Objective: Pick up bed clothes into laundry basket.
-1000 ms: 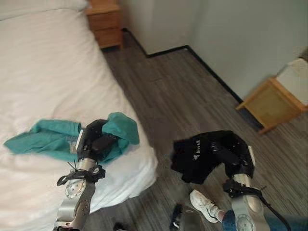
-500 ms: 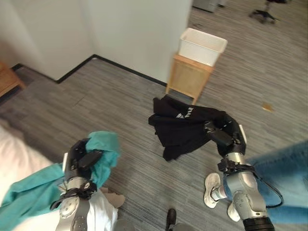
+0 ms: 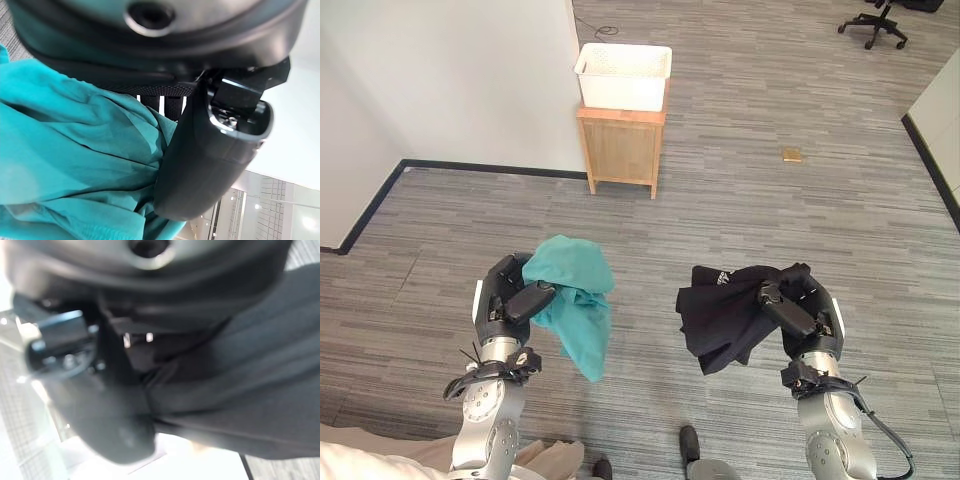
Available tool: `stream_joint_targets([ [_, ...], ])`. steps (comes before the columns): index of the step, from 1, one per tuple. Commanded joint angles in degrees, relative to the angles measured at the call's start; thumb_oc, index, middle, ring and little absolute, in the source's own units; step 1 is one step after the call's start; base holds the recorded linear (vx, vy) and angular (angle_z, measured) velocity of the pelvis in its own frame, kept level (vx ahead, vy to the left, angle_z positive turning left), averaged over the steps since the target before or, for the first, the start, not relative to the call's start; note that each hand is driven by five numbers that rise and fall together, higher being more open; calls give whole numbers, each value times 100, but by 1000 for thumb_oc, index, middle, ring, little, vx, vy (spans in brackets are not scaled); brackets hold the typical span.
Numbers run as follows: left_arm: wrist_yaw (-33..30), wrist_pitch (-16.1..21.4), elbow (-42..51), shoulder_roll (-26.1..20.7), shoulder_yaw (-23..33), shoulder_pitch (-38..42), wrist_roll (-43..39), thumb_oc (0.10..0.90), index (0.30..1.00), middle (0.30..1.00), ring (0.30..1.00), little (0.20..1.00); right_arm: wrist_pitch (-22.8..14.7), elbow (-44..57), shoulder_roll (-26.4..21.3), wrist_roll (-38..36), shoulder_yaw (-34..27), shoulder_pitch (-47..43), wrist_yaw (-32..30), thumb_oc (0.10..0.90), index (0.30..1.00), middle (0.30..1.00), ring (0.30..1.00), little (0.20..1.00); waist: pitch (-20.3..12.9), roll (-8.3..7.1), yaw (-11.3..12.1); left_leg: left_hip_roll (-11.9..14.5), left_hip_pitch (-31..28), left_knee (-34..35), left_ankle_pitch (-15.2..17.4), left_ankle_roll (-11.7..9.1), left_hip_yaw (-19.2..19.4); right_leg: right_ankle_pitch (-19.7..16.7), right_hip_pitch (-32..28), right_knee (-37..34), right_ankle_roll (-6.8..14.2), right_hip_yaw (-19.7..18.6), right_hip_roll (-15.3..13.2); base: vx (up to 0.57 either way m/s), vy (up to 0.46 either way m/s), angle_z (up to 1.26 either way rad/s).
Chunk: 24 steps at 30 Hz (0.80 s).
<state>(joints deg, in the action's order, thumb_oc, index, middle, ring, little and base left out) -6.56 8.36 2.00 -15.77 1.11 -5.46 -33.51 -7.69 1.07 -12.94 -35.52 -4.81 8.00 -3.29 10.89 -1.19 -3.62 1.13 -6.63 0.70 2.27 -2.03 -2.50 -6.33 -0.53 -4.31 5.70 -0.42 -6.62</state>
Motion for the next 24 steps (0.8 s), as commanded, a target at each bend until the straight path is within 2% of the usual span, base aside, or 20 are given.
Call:
stream_joint_targets([
  [1, 450, 312, 189, -335, -558, 1001, -97, 400, 300, 300, 300, 300, -509, 386, -276, 112, -4, -498, 36, 400, 300, 300, 300, 300, -479, 33, 199, 77, 290, -45, 179, 13, 24, 911, 85, 893, 289, 375, -263, -2, 62, 12],
  [6, 428, 312, 210, -549, -450, 1029, 117, 400, 300, 300, 300, 300, -488, 320, -368, -32, 133, -867, 100, 400, 300, 300, 300, 300, -474, -53, 320, -83, 283, -212, 334, 165, 19, 828, 121, 961, 359, 213, -358, 21, 75, -4],
  [14, 149, 466, 228, -834, -292, 1489, 27, 400, 300, 300, 300, 300, -605, 414, -558, -127, 414, -1837, -49, 400, 300, 300, 300, 300, -409, -154, 497, -184, 333, -337, 445, 264, -34, 828, 186, 1129, 430, 156, -421, 46, 47, -1],
  [16, 92, 480, 240, -800, -235, 1472, -34, 400, 300, 300, 300, 300, -598, 541, -515, -52, 447, -1816, -59, 400, 300, 300, 300, 300, -348, -137, 502, -172, 303, -367, 552, 336, -72, 956, 384, 1744, 483, 53, -431, 101, 81, 0],
  [18, 81, 446, 233, -752, -226, 1436, -60, 400, 300, 300, 300, 300, -565, 641, -486, 25, 443, -1663, -24, 400, 300, 300, 300, 300, -226, -63, 457, -159, 203, -382, 595, 432, -69, 684, 789, 2885, 561, -1, -462, 74, 139, -6],
  [20, 152, 399, 263, -758, -216, 1338, 20, 400, 300, 300, 300, 300, -508, 640, -460, 105, 367, -1435, 37, 400, 300, 300, 300, 300, -90, 76, 343, -75, -94, -270, 658, 490, -69, 431, 1236, 3753, 536, 19, -456, 181, 140, -12],
  [22, 220, 401, 307, -769, -179, 1237, 30, 400, 300, 300, 300, 300, -471, 557, -435, 149, 261, -1226, 49, 400, 300, 300, 300, 300, -75, 118, 214, 22, -437, -80, 787, 446, -8, 363, 1659, 3734, 540, 325, -666, 372, 16, -17],
  [23, 238, 410, 359, -776, -136, 1198, 19, 400, 300, 300, 300, 300, -482, 500, -391, 11, 163, -1139, 58, 400, 300, 300, 300, 300, -98, 115, 129, 57, -596, 13, 877, 390, 0, 385, 1795, 3445, 544, 406, -683, 604, -130, -18],
  [24, 252, 440, 395, -765, -74, 1164, -47, 400, 300, 300, 300, 300, -556, 427, -357, -225, -30, -1027, 47, 400, 300, 300, 300, 300, -139, 49, -20, 50, -865, 117, 1020, 283, -90, 399, 2027, 2610, 555, 552, -658, 477, -118, -19],
])
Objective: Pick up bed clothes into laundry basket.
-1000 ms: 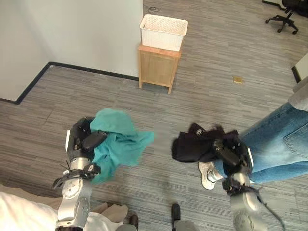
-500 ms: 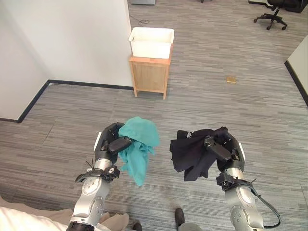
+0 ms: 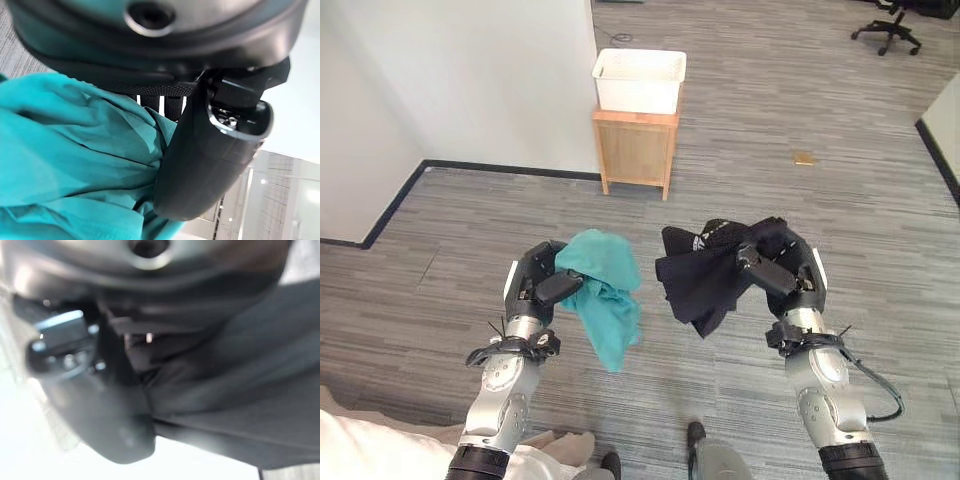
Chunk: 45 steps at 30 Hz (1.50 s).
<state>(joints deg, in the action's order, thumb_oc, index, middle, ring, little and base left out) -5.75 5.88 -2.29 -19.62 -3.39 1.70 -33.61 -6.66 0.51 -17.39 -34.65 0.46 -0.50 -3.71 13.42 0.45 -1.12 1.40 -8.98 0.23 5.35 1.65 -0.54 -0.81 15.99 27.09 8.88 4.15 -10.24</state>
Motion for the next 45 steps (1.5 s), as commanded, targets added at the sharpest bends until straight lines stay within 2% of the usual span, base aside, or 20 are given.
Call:
stream_joint_targets([
  [1, 174, 689, 825, -378, 374, 438, -42, 400, 300, 300, 300, 300, -666, 476, 81, -323, -556, -168, 98, 400, 300, 300, 300, 300, -383, -53, -296, 98, -673, 187, 733, -95, -307, -152, 284, -600, 232, 169, -247, 512, -156, -6],
  [4, 182, 731, 703, -368, 436, 554, -18, 400, 300, 300, 300, 300, -758, 427, -41, -351, -784, 21, 66, 400, 300, 300, 300, 300, -459, -126, -640, 219, -1134, 222, 971, -292, -529, -401, 425, -2072, 332, 210, 25, 464, -147, 15],
  [7, 223, 815, 672, -333, 451, 592, 20, 400, 300, 300, 300, 300, -764, 460, -48, -461, -781, 113, 194, 400, 300, 300, 300, 300, -627, -159, -763, 355, -1134, -331, 721, -573, -640, -598, 153, -2192, 219, 282, 69, 422, -233, 62],
  [9, 290, 837, 703, -214, 437, 570, -88, 400, 300, 300, 300, 300, -782, 261, -43, -672, -708, 94, 257, 400, 300, 300, 300, 300, -722, -145, -755, 403, -757, -1505, -207, -823, -743, -520, -189, -2162, -28, 224, 262, 376, -231, 58],
  [10, 269, 839, 692, -137, 415, 597, -164, 400, 300, 300, 300, 300, -790, 220, -60, -803, -651, 56, 249, 400, 300, 300, 300, 300, -692, -208, -708, 389, -339, -2447, -871, -940, -710, -399, -430, -2162, -200, 278, 243, 417, -296, 21],
  [12, 265, 813, 695, -42, 349, 676, -369, 400, 300, 300, 300, 300, -840, 197, -70, -1030, -517, 34, 239, 400, 300, 300, 300, 300, -517, -411, -550, 412, 516, -3847, -1529, -934, -532, -170, -1015, -2405, -534, 325, 207, 405, -405, 20],
  [15, 244, 777, 735, 23, 226, 803, -539, 400, 300, 300, 300, 300, -776, 241, -108, -1046, -388, -47, 113, 400, 300, 300, 300, 300, -193, -491, -119, 359, 1686, -4496, -1036, -813, -178, 176, -1844, -2693, -631, 335, 301, 432, -326, 6],
  [17, 337, 732, 776, 54, 150, 731, -649, 400, 300, 300, 300, 300, -782, 288, -44, -1058, -189, -246, 179, 400, 300, 300, 300, 300, -213, -334, 190, 380, 2469, -3250, -1058, -800, 192, 477, -2321, -2784, -563, 390, 402, 621, -55, -16],
  [19, 387, 738, 776, 54, 137, 666, -666, 400, 300, 300, 300, 300, -760, 287, -63, -997, -145, -230, 194, 400, 300, 300, 300, 300, -214, -293, 318, 446, 2437, -2693, -1080, -791, 380, 588, -2517, -2823, -546, 336, 428, 507, -1, -5],
  [23, 387, 760, 771, 107, 223, 500, -539, 400, 300, 300, 300, 300, -694, 261, -60, -828, 108, -169, 334, 400, 300, 300, 300, 300, -348, -80, 676, 556, 2616, 13, -1582, -794, 872, 1088, -3268, -3023, -397, 300, 627, 560, 21, -22],
  [28, 372, 778, 912, 19, 436, 300, -278, 400, 300, 300, 300, 300, -493, 250, 29, -666, 300, -197, 528, 400, 300, 300, 300, 300, -783, -155, 897, 478, 2427, -267, -1847, -666, 1123, 1437, -3827, -2652, -233, 310, 330, 600, 42, -25],
  [30, 344, 791, 891, -18, 586, 218, -384, 400, 300, 300, 300, 300, -426, 214, 275, -655, 465, -186, 590, 400, 300, 300, 300, 300, -915, -378, 1092, 226, 2251, -527, -1445, -363, 1206, 556, -3299, -1125, 176, 204, -125, 458, 139, -14],
  [31, 220, 766, 879, 52, 645, 204, -476, 400, 300, 300, 300, 300, -410, 264, 419, -747, 608, -108, 572, 400, 300, 300, 300, 300, -871, -341, 1133, 175, 2103, -611, -1271, -149, 1255, -393, -2866, 301, 409, -47, -190, 335, 240, -23],
  [32, 205, 805, 812, 81, 625, 222, -636, 400, 300, 300, 300, 300, -434, 283, 558, -888, 621, -64, 537, 400, 300, 300, 300, 300, -683, -183, 945, 234, 1736, -531, -1173, -72, 1114, -583, -2108, 1277, 402, -195, 24, 548, 237, -29],
  [33, 197, 819, 807, 92, 531, 227, -626, 400, 300, 300, 300, 300, -478, 313, 685, -845, 753, -59, 557, 400, 300, 300, 300, 300, -420, 9, 634, 199, 1308, -477, -973, 34, 777, -228, -1293, 2175, 227, -247, 255, 400, 146, 6],
  [37, 294, 781, 887, -14, 400, 312, -471, 400, 300, 300, 300, 300, -379, 345, 608, -700, 775, -11, 610, 400, 300, 300, 300, 300, -364, 20, 422, 167, 879, -317, -741, -55, 466, -34, -873, 1230, 39, 156, -365, 439, -131, 87],
  [38, 397, 791, 929, -44, 312, 354, -431, 400, 300, 300, 300, 300, -334, 334, 492, -548, 655, 7, 622, 400, 300, 300, 300, 300, -372, -121, 343, 70, 674, -230, -542, -230, 239, 31, -883, -271, 62, 201, -622, 426, -325, 101],
  [40, 295, 885, 743, -109, 248, 473, -142, 400, 300, 300, 300, 300, -479, 271, 143, -241, 506, -146, 559, 400, 300, 300, 300, 300, -360, -324, 111, -65, 572, -335, -245, -302, -276, 107, -1095, -2083, 189, -717, -184, 432, -376, 109],
  [41, 385, 801, 808, -155, 269, 432, -235, 400, 300, 300, 300, 300, -366, 322, 134, -226, 304, -102, 458, 400, 300, 300, 300, 300, -385, -370, 170, -97, 675, -431, -286, -336, -421, 346, -1438, -1990, 165, -970, -56, 241, -273, 145],
  [45, 552, 866, 690, 42, 358, 343, -493, 400, 300, 300, 300, 300, -480, 559, -136, -165, 29, -262, 511, 400, 300, 300, 300, 300, -665, -465, 361, 23, 657, -282, -343, -432, -490, 145, -1638, -2453, 98, -704, -134, 143, -184, 106],
])
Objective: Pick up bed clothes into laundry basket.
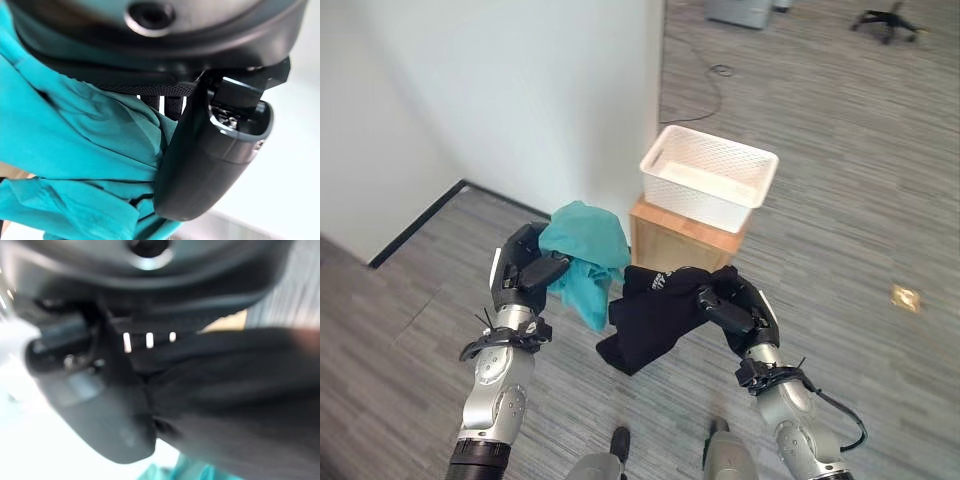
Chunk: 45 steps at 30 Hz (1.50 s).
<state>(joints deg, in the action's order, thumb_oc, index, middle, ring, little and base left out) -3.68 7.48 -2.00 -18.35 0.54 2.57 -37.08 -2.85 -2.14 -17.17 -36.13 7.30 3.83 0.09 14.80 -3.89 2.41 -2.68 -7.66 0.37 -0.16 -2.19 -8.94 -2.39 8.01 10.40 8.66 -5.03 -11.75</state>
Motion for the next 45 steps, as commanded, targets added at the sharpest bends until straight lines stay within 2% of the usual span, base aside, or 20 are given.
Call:
stream_joint_targets([
  [1, 357, 699, 671, 2, -20, 224, -238, 400, 300, 300, 300, 300, -893, 869, -305, 118, -764, -848, 53, 400, 300, 300, 300, 300, -874, -23, 17, 472, 534, -227, 151, -76, 259, 286, -979, -970, 90, 254, 91, 153, -182, 22],
  [2, 409, 669, 680, 13, -60, 205, -278, 400, 300, 300, 300, 300, -899, 946, -766, 350, -1043, -1194, -34, 400, 300, 300, 300, 300, -937, -25, 45, 535, 522, -180, 108, -140, 148, 293, -1151, -1168, 65, 373, 148, 151, -181, 21],
  [5, 510, 598, 653, -50, -215, 185, -300, 400, 300, 300, 300, 300, -920, 800, -1422, 452, -1126, -1663, -106, 400, 300, 300, 300, 300, -969, -25, 36, 601, 475, -75, 89, -183, 40, 317, -1306, -1283, 38, 436, 208, 109, -114, 19],
  [6, 601, 556, 684, -171, -382, 99, -273, 400, 300, 300, 300, 300, -919, 644, -2217, 568, -1125, -2149, -105, 400, 300, 300, 300, 300, -1016, -45, 38, 657, 426, -60, 97, -220, 9, 339, -1381, -1311, 16, 500, 244, 73, -73, 8],
  [7, 602, 556, 684, -157, -371, 109, -271, 400, 300, 300, 300, 300, -935, 613, -2236, 559, -1108, -2186, -100, 400, 300, 300, 300, 300, -1007, -32, 26, 655, 454, -68, 68, -223, 2, 315, -1353, -1299, 16, 499, 244, 69, -63, 7],
  [11, 842, 559, 681, -352, -767, -77, -375, 400, 300, 300, 300, 300, -897, -727, -4105, 1023, -93, -4070, -303, 400, 300, 300, 300, 300, -1011, -117, 75, 718, 405, -6, 75, -289, -53, 299, -1392, -1391, -2, 558, 338, 54, -38, 1],
  [15, 926, 529, 642, -579, -799, -263, -544, 400, 300, 300, 300, 300, -738, -1894, -5082, 1584, 1255, -5942, -440, 400, 300, 300, 300, 300, -1000, -176, 123, 757, 403, -7, 56, -370, 23, 310, -1420, -1376, -4, 670, 359, 37, -9, 2],
  [19, 987, 495, 641, -840, -820, -513, -596, 400, 300, 300, 300, 300, -622, -3110, -5333, 2027, 2575, -7760, -692, 400, 300, 300, 300, 300, -1008, -244, 204, 766, 406, -66, 119, -379, 57, 286, -1427, -1388, -1, 742, 356, 51, 3, 1],
  [23, 1013, 423, 618, -895, -936, -585, -737, 400, 300, 300, 300, 300, -514, -4127, -5156, 2213, 3520, -9049, -858, 400, 300, 300, 300, 300, -999, -199, 205, 693, 442, -145, 209, -325, 123, 296, -1385, -1273, 81, 766, 240, 53, 62, 1],
  [25, 1025, 356, 612, -990, -1078, -495, -787, 400, 300, 300, 300, 300, -384, -4491, -4904, 2492, 3819, -9577, -946, 400, 300, 300, 300, 300, -884, -58, 173, 643, 399, -184, 407, -140, 185, 356, -768, -26, 285, 628, 107, 18, 126, -5],
  [26, 1027, 358, 606, -976, -1075, -484, -788, 400, 300, 300, 300, 300, -383, -4503, -4898, 2491, 3853, -9618, -945, 400, 300, 300, 300, 300, -891, -58, 199, 631, 421, -196, 415, -135, 218, 401, -685, 73, 290, 582, 98, 13, 139, -14],
  [27, 1059, 320, 597, -1073, -1178, -432, -737, 400, 300, 300, 300, 300, -314, -4624, -4822, 2561, 3835, -9708, -935, 400, 300, 300, 300, 300, -734, 40, 132, 571, 283, -219, 481, 2, 189, -115, -221, 1156, 432, 381, 65, 5, 144, -19],
  [29, 1113, 325, 637, -1163, -1230, -385, -749, 400, 300, 300, 300, 300, -284, -4863, -4672, 2576, 3996, -9970, -956, 400, 300, 300, 300, 300, -561, 154, 14, 618, 104, -157, 478, 38, 109, -294, 259, 1814, 441, 47, 211, 110, 113, -17],
  [32, 1138, 359, 625, -1192, -1181, -351, -785, 400, 300, 300, 300, 300, -247, -4804, -4539, 2733, 4121, -10038, -916, 400, 300, 300, 300, 300, -573, 140, -66, 611, -165, 2, 611, -8, 131, -177, 465, 1249, 364, 119, 40, 264, -45, -8],
  [35, 1119, 454, 718, -1233, -994, -385, -919, 400, 300, 300, 300, 300, -263, -4690, -4501, 2858, 4240, -9979, -844, 400, 300, 300, 300, 300, -597, 2, -213, 688, -432, 149, 795, -194, 122, -339, 495, -303, 402, 346, -131, 327, -184, -22],
  [38, 1044, 468, 661, -1248, -977, -228, -975, 400, 300, 300, 300, 300, -196, -4447, -4614, 3058, 4456, -9978, -769, 400, 300, 300, 300, 300, -700, -137, -310, 922, -517, 36, 911, -382, 17, -304, 351, -585, 378, 342, -40, 279, -273, -2],
  [39, 1092, 481, 652, -1223, -947, -202, -988, 400, 300, 300, 300, 300, -233, -4302, -4653, 3117, 4514, -10024, -716, 400, 300, 300, 300, 300, -754, -181, -318, 1064, -566, -67, 868, -455, -12, -253, 339, -438, 327, 308, 34, 252, -261, 21],
  [41, 1100, 453, 574, -1042, -986, -147, -1113, 400, 300, 300, 300, 300, -247, -4030, -4792, 3022, 4630, -10123, -724, 400, 300, 300, 300, 300, -842, -125, -392, 1276, -348, -699, 395, -591, -191, -69, 205, -322, 151, 375, 170, 255, -231, 25],
  [43, 1047, 432, 484, -863, -1058, -35, -1219, 400, 300, 300, 300, 300, -354, -3726, -4958, 2812, 4813, -10299, -787, 400, 300, 300, 300, 300, -750, -245, -386, 1241, 343, -2335, -565, -585, -265, 95, -226, -389, -146, 550, 220, 239, -314, 59],
  [45, 1116, 424, 544, -905, -1084, -53, -1187, 400, 300, 300, 300, 300, -415, -3630, -5003, 2706, 5043, -10585, -765, 400, 300, 300, 300, 300, -481, -497, -113, 823, 993, -3426, -701, -500, -383, 160, -560, -543, -353, 535, 201, 173, -369, 46],
])
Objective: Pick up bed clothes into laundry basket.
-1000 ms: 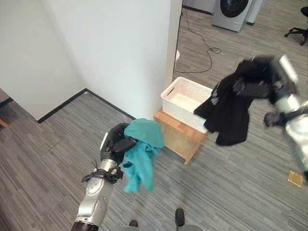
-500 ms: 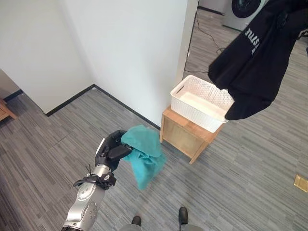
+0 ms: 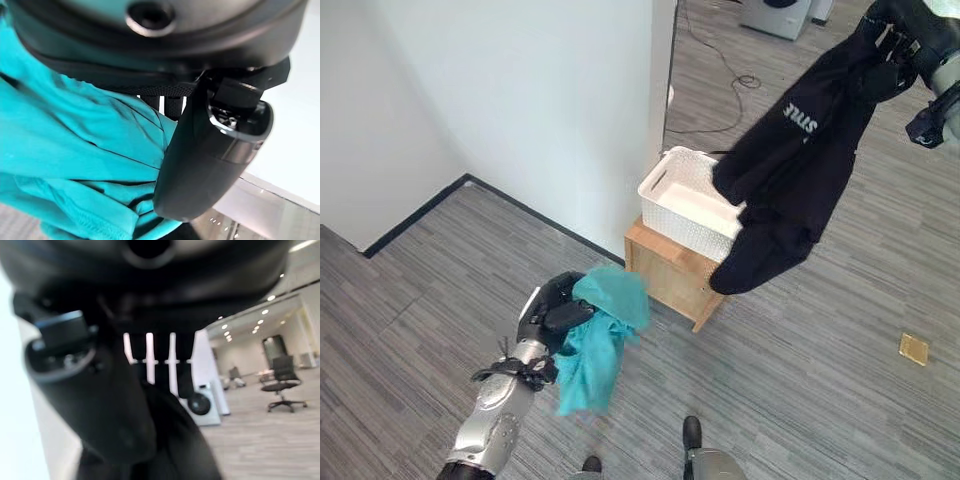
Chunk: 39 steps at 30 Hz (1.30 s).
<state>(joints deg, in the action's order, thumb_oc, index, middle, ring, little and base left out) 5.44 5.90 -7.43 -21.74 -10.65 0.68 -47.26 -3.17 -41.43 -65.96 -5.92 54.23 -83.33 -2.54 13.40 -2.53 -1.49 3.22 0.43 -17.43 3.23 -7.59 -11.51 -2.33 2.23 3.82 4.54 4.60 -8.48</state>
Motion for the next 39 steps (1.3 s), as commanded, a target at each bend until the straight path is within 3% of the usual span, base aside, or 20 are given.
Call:
stream_joint_targets([
  [1, 229, 583, 1123, -576, 10, 118, -179, 400, 300, 300, 300, 300, -408, 269, -67, -349, 488, -2059, -547, 400, 300, 300, 300, 300, -302, -682, 390, 42, 395, -1680, -880, 73, -110, 183, -129, -15, 46, -464, -75, 176, -296, -29],
  [3, 229, 577, 1131, -517, -54, 110, -240, 400, 300, 300, 300, 300, -472, 157, -15, -563, 588, -2241, -552, 400, 300, 300, 300, 300, -281, -669, 510, 41, 761, -1449, -869, 12, 55, 212, -416, -232, 59, -500, -36, 264, -160, -29],
  [6, 267, 549, 1122, -500, -147, 79, -278, 400, 300, 300, 300, 300, -522, 275, -112, -582, 606, -2190, -554, 400, 300, 300, 300, 300, -350, -516, 619, 141, 907, -182, -953, -58, 271, 404, -717, -386, 75, -495, 111, 331, -18, 17],
  [9, 306, 564, 1048, -517, -329, 76, -138, 400, 300, 300, 300, 300, -564, 320, -124, -515, 519, -2000, -540, 400, 300, 300, 300, 300, -437, -336, 834, -256, 1153, 929, -1156, -17, -51, 627, -1059, -454, 41, -646, 341, 335, -11, -6],
  [12, 309, 553, 1054, -519, -349, 22, -169, 400, 300, 300, 300, 300, -494, 137, -52, -427, 340, -1794, -507, 400, 300, 300, 300, 300, -610, -259, 772, -257, 767, 1237, -963, 51, -117, 785, -1202, -445, 85, -683, 371, 209, 46, -49],
  [15, 318, 512, 1036, -526, -391, 45, -93, 400, 300, 300, 300, 300, -474, 150, 23, -448, 68, -1481, -462, 400, 300, 300, 300, 300, -804, -175, 667, -198, 394, 1599, -895, 163, -58, 724, -1143, -461, 152, -693, 335, 125, 93, -11],
  [26, 205, 501, 1123, -647, -302, -351, -115, 400, 300, 300, 300, 300, -299, -985, 349, -172, 400, -1659, -401, 400, 300, 300, 300, 300, -951, -259, 688, -266, 83, 2082, -801, 376, 130, 642, -1018, -558, 345, -786, 163, 66, 37, -4],
  [39, 90, 494, 882, -654, -465, -254, 64, 400, 300, 300, 300, 300, -353, -357, 379, -53, 111, -1117, -442, 400, 300, 300, 300, 300, -816, -284, 681, -259, 145, 2130, -783, 406, 148, 564, -936, -681, 404, -783, 138, 8, 2, -4],
])
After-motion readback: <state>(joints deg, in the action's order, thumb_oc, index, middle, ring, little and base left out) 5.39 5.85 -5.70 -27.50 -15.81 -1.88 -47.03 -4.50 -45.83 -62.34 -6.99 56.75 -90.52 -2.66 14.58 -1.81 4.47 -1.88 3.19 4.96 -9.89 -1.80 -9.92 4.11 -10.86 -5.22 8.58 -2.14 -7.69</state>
